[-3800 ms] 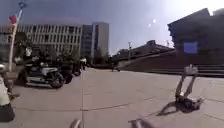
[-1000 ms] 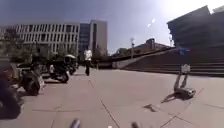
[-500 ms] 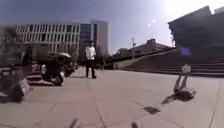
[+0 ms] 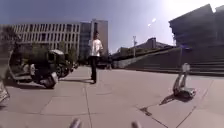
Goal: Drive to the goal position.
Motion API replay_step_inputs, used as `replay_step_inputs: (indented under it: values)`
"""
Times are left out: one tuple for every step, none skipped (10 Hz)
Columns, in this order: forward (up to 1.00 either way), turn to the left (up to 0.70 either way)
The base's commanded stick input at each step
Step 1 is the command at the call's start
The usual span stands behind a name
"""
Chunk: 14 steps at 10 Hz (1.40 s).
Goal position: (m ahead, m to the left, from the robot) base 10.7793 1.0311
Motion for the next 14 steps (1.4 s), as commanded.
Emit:
replay_step_inputs:
  values:
    - [1.00, 0.00]
    - [1.00, 0.00]
    - [1.00, 0.00]
    - [1.00, 0.00]
    - [1.00, 0.00]
    - [1.00, 0.25]
    - [1.00, 0.40]
    - [1.00, 0.40]
    - [1.00, 0.40]
    - [1.00, 0.40]
    - [1.00, 0.40]
    - [1.00, 0.30]
    - [1.00, 0.04]
    - [1.00, 0.00]
